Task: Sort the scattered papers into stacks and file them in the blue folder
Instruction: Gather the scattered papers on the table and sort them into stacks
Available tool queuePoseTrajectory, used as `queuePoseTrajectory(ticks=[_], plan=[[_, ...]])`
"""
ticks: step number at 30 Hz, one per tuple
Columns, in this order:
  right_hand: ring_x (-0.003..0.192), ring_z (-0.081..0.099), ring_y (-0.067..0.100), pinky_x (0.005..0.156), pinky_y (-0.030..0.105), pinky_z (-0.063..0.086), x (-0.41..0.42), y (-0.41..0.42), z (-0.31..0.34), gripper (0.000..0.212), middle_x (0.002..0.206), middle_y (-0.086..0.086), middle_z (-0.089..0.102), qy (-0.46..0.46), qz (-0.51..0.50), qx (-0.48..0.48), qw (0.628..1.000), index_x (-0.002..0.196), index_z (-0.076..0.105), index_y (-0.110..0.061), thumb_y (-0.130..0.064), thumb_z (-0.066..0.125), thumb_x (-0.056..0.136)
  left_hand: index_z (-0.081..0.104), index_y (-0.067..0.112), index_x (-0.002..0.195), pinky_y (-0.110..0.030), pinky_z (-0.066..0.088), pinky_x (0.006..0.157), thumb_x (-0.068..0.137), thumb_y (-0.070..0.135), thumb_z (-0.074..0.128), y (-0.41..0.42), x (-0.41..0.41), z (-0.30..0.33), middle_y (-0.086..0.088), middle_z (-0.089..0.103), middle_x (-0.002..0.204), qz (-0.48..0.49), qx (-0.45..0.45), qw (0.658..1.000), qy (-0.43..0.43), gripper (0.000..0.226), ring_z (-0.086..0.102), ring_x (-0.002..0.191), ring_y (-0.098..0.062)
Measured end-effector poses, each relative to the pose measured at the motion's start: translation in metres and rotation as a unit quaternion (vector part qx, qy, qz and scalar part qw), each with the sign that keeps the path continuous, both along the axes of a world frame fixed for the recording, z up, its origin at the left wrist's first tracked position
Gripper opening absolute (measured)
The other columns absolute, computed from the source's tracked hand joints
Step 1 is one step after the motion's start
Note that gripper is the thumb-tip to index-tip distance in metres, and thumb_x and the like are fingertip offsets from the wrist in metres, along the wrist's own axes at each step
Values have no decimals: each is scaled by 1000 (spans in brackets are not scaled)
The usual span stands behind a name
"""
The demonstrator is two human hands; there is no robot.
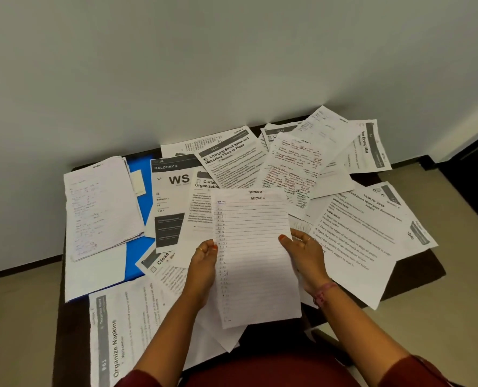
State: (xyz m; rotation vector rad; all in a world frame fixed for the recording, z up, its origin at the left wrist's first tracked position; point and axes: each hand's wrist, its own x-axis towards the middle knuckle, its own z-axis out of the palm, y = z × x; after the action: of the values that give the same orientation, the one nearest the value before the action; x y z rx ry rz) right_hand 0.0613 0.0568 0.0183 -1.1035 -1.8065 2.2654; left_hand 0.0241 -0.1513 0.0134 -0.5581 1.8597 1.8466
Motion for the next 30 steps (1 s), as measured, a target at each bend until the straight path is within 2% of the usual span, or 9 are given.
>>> queuePoseTrajectory(ticks=[5,12,14,17,19,22,25,27,30], plan=[[96,69,13,89,31,54,6,34,3,16,100,-1,74,23,12,45,999,104,68,-14,-13,66,89,62,17,110,-45,49,98,100,16,48,40,1,-2,-6,71,109,-3,3,1000,-8,17,66,104,-25],[99,68,19,93,41,53,11,87,-4,17,102,3,73,1,4,53,999,106,68,-11,-17,64,91,60,15,112,-35,53,81,100,18,49,98,4,3,-8,71,107,-11,15,1000,-11,17,67,96,-25],[98,68,18,92,38,54,12,101,-5,17,101,2,73,-1,1,57,998,105,68,-11,-17,63,91,60,15,112,-35,54,80,99,17,49,112,4,3,-9,71,107,-11,13,1000,-14,17,66,93,-23],[97,68,17,85,28,54,12,117,-6,13,98,0,73,-1,2,66,998,102,69,-13,-17,63,91,59,13,113,-39,54,86,99,17,49,130,5,3,-10,70,108,-13,14,1000,-15,18,66,96,-25],[95,68,16,82,25,53,13,127,-7,10,97,0,73,-1,5,75,997,98,69,-15,-18,63,91,59,10,114,-37,54,83,99,17,49,141,7,4,-11,70,108,-5,21,1000,-18,19,66,93,-24],[89,66,16,82,32,54,13,140,-9,6,92,4,73,-7,8,85,996,89,69,-19,-20,63,91,59,5,114,-32,55,79,100,28,47,153,10,5,-11,70,105,-1,28,999,-15,30,66,92,-23],[85,65,16,78,28,53,13,150,-11,6,93,5,73,-7,4,84,996,86,67,-21,-20,64,91,62,11,110,-40,56,85,97,40,50,163,12,2,-10,72,103,-15,27,999,-11,35,68,96,-26],[85,64,17,78,27,52,12,155,-14,5,93,6,72,-10,3,87,996,88,67,-20,-21,64,91,61,10,106,-33,58,77,97,25,55,169,14,3,-9,73,99,-8,27,1000,-10,18,69,89,-22],[93,67,22,82,30,54,12,161,-18,8,95,5,72,-19,14,81,996,94,67,-17,-24,63,91,58,10,109,-35,55,85,95,5,55,177,15,2,-9,71,108,-17,34,999,-4,15,69,97,-22]])
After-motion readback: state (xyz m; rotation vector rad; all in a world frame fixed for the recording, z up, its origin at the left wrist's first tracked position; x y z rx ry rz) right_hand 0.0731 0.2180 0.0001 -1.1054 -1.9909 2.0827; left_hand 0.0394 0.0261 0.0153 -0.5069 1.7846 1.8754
